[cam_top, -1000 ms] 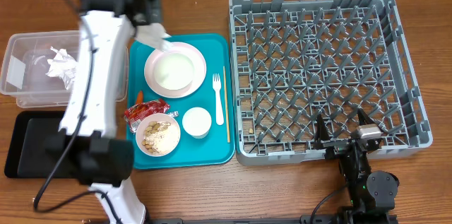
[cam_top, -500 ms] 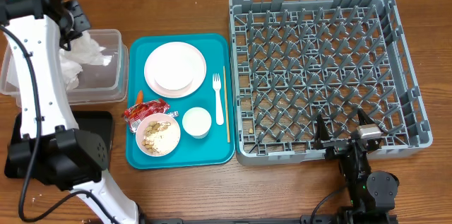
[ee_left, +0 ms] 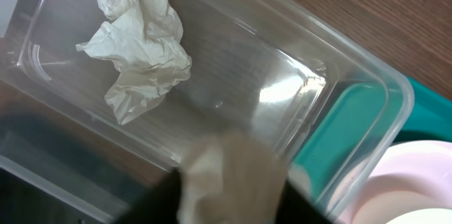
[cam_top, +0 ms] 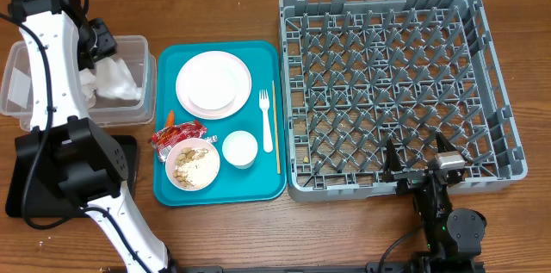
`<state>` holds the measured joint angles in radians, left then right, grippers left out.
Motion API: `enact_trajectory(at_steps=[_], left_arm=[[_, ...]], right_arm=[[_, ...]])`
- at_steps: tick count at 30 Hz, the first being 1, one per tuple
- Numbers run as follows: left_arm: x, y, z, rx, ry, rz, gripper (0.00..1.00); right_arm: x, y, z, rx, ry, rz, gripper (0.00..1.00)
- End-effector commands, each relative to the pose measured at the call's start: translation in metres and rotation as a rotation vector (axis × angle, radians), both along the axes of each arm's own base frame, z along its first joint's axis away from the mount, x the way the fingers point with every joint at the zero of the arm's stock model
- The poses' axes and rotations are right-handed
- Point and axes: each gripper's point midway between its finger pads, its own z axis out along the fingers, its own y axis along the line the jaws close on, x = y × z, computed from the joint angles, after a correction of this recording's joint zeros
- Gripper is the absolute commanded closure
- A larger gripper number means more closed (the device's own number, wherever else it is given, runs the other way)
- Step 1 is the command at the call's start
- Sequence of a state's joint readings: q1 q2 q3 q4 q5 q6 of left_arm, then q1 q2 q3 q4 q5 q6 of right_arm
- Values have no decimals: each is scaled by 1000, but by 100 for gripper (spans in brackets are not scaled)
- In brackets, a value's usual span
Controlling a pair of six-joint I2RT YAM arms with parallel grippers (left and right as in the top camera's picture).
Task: Sort waste into correct bins and load items into the dishwasher
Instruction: 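Move the tissue left and drop it into the clear bin, then lower the left gripper onto the red snack wrapper and grasp it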
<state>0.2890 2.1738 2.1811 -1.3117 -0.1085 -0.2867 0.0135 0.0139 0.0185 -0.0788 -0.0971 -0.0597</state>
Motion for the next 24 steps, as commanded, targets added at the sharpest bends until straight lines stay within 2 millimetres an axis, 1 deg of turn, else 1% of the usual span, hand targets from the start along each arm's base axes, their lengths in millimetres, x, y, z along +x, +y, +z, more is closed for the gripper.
enact_trajectory(at_steps=[1, 4, 6, 10, 11, 13, 14, 15, 16, 18, 19, 20, 24], left_arm=[[2, 4, -1, -1, -10, 5, 29], [5, 4, 7, 11, -27, -25, 26], [4, 3, 18, 6, -38, -27, 25], [-5, -13, 51, -35, -74, -47, 26], [-11, -21, 60, -56, -76, -55, 27], [-25, -36, 73, -98, -72, -68, 27], [-34, -45, 79, -124, -64, -66, 27], [-48, -55, 87, -151, -47, -50, 28], [-53, -57, 89, -158, -40, -44, 29], [-69, -66, 99, -170, -19, -31, 33], [-76, -72, 106, -173, -23, -39, 38], [-78, -77, 110, -182, -33, -57, 40], [-91, -99, 117, -207, -40, -118, 40]], right_arm=[[0, -1, -2, 3, -4, -6, 0], [0, -1, -2, 3, -4, -7, 0], [0, -1, -2, 3, -4, -6, 0], [0, -1, -2, 3, -4, -6, 0], [0, -1, -2, 3, -4, -6, 0], [0, -1, -2, 3, -4, -6, 0], [0, -1, -2, 3, -4, -6, 0], [0, -1, -2, 3, -4, -6, 0], [0, -1, -2, 3, -4, -6, 0], [0, -1, -2, 3, -4, -6, 0], [0, -1, -2, 3, -4, -6, 0], [0, -1, -2, 3, -4, -6, 0], [0, -1, -2, 3, -4, -6, 0]])
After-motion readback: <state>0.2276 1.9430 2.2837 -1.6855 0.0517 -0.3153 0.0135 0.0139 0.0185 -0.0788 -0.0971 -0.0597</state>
